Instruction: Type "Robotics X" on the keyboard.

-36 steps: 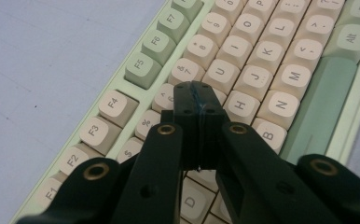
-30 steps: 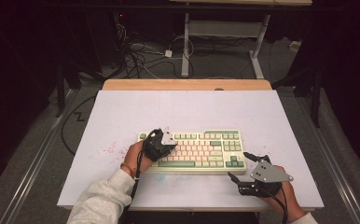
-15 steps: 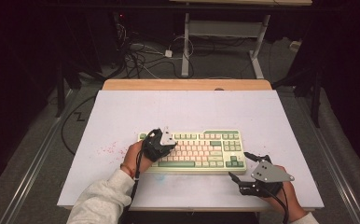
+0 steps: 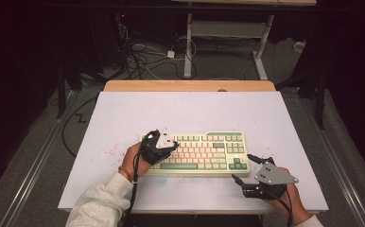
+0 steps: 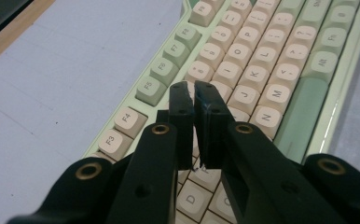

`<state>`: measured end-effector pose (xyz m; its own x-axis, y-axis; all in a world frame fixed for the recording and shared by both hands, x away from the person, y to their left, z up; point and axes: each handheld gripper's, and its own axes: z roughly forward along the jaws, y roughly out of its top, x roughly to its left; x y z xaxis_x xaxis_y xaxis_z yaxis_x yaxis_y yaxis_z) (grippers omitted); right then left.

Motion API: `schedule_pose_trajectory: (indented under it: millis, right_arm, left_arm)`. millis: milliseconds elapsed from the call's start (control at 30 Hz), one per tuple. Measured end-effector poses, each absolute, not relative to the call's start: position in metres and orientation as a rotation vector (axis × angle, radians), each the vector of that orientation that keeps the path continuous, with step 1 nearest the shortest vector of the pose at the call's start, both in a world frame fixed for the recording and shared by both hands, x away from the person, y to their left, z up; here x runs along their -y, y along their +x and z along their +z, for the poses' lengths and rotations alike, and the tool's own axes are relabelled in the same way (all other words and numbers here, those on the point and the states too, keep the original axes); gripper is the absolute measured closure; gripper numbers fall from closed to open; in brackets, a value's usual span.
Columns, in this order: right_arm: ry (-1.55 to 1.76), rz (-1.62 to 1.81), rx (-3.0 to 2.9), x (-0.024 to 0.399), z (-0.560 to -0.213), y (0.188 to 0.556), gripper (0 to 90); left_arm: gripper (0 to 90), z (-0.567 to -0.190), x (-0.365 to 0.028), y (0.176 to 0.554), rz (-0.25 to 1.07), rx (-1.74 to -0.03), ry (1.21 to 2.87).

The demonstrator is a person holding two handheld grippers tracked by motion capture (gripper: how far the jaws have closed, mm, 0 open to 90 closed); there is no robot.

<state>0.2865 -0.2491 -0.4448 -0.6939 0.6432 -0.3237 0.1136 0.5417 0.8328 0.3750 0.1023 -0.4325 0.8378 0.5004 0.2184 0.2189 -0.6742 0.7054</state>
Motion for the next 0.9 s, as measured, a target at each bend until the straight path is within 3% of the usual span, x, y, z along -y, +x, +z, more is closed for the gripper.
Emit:
schedule_pose_trajectory:
  millis: [200,633,900]
  right_arm:
    - [0.613,1.11,-2.155,0.251,-0.444,0.286,21.3]
    - [0.617,1.108,-2.158,0.251,-0.444,0.287,21.7]
    - [0.618,1.09,-2.161,0.251,-0.444,0.287,23.5]
  left_arm:
    - [71.8,-0.428,-0.106,0.368,0.548,-0.488,2.275]
    - [26.2,-0.425,-0.115,0.355,0.632,-0.487,2.215]
    - [19.0,-0.426,-0.129,0.343,0.7,-0.471,2.154]
